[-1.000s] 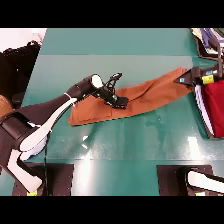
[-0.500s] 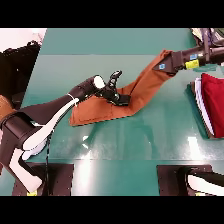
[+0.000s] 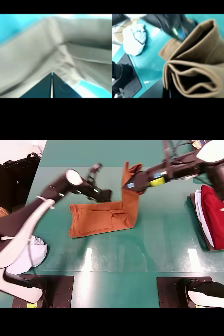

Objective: Fold the shirts.

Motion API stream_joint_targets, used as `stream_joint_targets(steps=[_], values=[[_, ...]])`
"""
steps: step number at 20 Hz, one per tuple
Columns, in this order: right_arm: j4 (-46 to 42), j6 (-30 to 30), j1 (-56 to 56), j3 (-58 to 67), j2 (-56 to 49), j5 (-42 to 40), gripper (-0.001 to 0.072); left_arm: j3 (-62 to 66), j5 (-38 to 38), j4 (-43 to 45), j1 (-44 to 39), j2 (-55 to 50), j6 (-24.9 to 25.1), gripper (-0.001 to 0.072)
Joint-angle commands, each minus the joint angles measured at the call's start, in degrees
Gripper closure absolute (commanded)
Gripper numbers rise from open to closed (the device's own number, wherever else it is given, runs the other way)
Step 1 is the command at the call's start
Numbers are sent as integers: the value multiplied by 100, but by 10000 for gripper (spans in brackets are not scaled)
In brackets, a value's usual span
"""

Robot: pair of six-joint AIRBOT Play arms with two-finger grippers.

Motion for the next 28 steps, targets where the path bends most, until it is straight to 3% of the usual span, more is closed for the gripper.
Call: stream_joint_targets(steps=[1,4,5,6,7,8,10,14,19,20,21,22,23,28], values=[[50,-378,931,20,-551,-1045,697,4,-343,796,951,894,15,675],[339,-664,1707,446,-1429,-1716,689,4,-396,1064,1628,1497,15,674],[343,-717,1910,802,-1786,-1665,545,4,-398,1064,1808,1637,13,675],[330,-728,2068,1145,-2096,-1593,263,4,-417,1064,1943,1744,13,674],[289,-734,2170,1502,-2385,-1412,87,0,-444,1062,2044,1801,13,674],[229,-732,2197,1788,-2581,-1121,94,0,-516,1062,2100,1834,13,674],[164,-584,2048,2116,-2763,-442,279,0,-713,1086,2111,1836,44,674],[-629,-203,1309,1773,-2594,586,279,-2,-1021,1073,2111,1836,162,675],[-671,-33,-98,-101,-1779,437,280,-162,-1460,1005,2094,1790,166,670],[-664,-28,-350,-422,-1622,413,280,-310,-1478,990,2094,1788,216,473],[-667,-26,-586,-697,-1482,426,280,-535,-1473,925,2094,1788,240,196],[-664,-26,-793,-922,-1346,415,280,-789,-1432,857,2092,1788,313,186],[-664,-24,-984,-1143,-1191,369,280,-1097,-1360,822,2059,1788,317,243],[-664,-28,-1526,-1917,-542,4,280,-2573,-387,813,1493,1788,623,241]])
